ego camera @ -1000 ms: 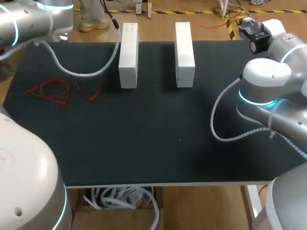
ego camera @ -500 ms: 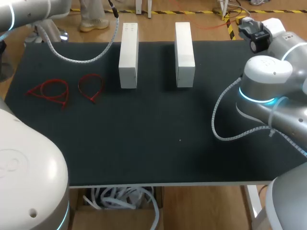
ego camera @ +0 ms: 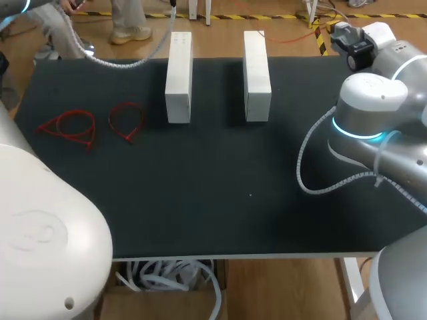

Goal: Grab the tape and strap the tape.

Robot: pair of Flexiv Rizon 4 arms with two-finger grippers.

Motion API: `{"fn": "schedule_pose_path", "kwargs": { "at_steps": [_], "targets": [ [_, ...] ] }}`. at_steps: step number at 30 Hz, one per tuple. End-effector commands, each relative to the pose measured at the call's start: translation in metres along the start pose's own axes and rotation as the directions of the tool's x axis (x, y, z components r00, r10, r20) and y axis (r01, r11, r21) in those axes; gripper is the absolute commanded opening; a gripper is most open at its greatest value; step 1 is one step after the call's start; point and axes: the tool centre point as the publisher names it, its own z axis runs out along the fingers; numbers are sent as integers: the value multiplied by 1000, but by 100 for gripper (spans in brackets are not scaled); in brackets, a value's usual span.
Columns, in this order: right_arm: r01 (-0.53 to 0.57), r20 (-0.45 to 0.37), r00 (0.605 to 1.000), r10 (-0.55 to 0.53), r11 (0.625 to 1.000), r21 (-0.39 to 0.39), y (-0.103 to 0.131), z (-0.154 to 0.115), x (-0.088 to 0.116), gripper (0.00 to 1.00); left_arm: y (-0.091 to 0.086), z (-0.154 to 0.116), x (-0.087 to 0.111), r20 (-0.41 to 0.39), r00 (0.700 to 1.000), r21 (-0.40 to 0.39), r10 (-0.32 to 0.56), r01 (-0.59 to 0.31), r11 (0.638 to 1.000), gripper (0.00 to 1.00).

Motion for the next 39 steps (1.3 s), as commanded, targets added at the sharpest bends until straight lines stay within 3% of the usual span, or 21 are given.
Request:
{"fn": "schedule_pose_path", "kwargs": {
  "at_steps": [1,3,6,15,23,27,39],
  "targets": [
    [14,15,1000,-14,1000,8,2,2,4,0,-7,2,-6,-25,1000,-183,3,-8,983,0],
    [17,14,1000,-17,1000,10,2,3,4,0,-9,3,-6,-43,999,-186,24,-32,982,0],
    [24,11,1000,-24,1000,16,2,3,5,0,-10,-2,-5,-14,999,-123,46,-48,991,0],
    [36,19,999,-36,999,16,2,3,5,0,-10,-2,-5,-14,999,-123,46,-48,991,0],
    [44,16,999,-44,999,24,0,2,5,0,-16,6,-5,-20,997,-260,71,-74,963,0],
    [52,12,999,-53,998,29,0,2,5,0,-12,13,-5,-50,997,-334,55,-69,940,0],
    [69,8,998,-69,997,32,2,1,7,0,-3,20,-4,-24,1000,-401,19,-27,916,0]
  ]
}}
